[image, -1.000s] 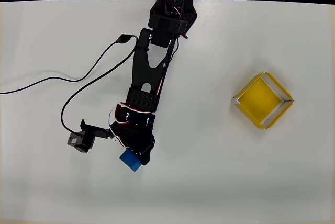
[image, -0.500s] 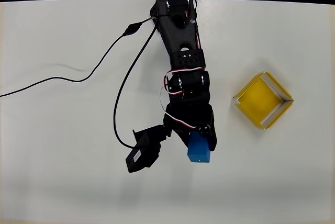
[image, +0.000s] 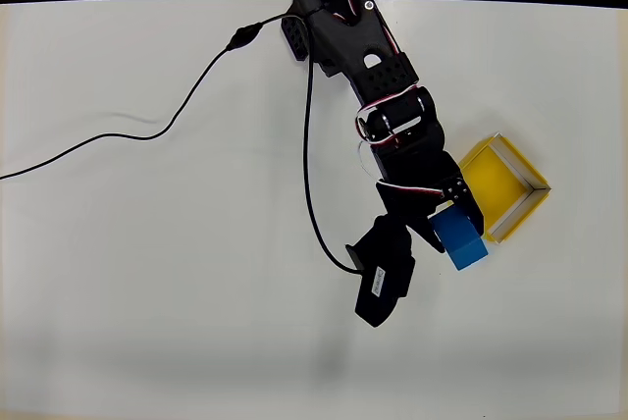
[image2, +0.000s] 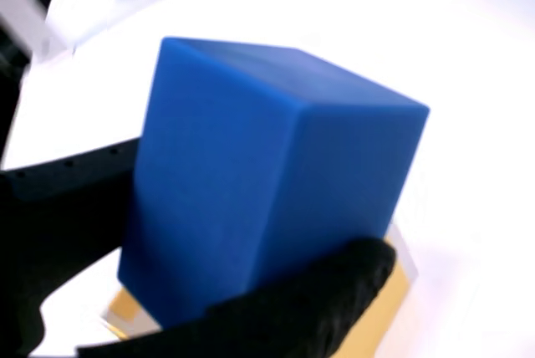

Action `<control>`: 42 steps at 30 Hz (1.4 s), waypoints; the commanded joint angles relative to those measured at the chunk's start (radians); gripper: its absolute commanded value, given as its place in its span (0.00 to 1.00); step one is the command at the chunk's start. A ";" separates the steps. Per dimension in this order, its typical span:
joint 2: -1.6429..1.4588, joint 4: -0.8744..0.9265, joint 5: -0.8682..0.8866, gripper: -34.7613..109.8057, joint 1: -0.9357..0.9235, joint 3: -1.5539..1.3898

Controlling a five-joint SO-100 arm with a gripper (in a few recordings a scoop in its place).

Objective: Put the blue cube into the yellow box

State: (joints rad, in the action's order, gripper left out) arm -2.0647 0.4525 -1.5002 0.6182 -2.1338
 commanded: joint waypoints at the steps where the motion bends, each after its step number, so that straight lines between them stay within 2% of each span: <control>1: -0.094 -0.138 -0.028 0.38 0.067 -0.023; 19: 0.023 -0.476 -0.005 0.38 0.264 -0.193; 42: 0.285 -0.575 0.121 0.38 0.313 -0.218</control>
State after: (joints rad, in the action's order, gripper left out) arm -1.7441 -0.0690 -1.3806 0.9020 -2.3884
